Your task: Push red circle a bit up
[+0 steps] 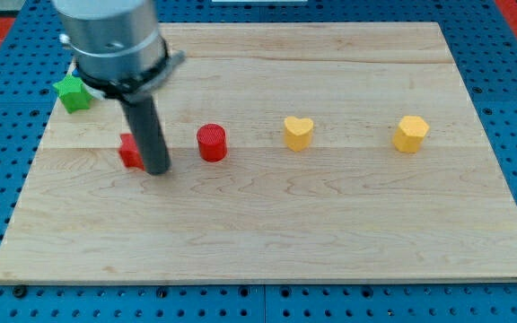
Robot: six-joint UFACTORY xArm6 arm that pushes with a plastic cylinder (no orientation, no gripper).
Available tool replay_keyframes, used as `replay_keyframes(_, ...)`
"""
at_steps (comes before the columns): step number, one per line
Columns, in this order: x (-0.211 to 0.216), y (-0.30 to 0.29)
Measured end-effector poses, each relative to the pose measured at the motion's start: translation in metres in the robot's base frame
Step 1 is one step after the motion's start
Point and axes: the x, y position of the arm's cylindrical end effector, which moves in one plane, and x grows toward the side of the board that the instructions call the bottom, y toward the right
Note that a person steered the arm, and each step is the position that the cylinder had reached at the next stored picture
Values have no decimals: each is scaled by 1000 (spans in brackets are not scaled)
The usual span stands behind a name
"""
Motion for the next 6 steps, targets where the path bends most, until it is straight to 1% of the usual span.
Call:
replay_keyframes(1, -16, -18)
replay_keyframes(2, 22, 11)
replay_keyframes(3, 22, 71)
replay_keyframes(4, -7, 72)
replay_keyframes(5, 0, 71)
replay_keyframes(6, 45, 38)
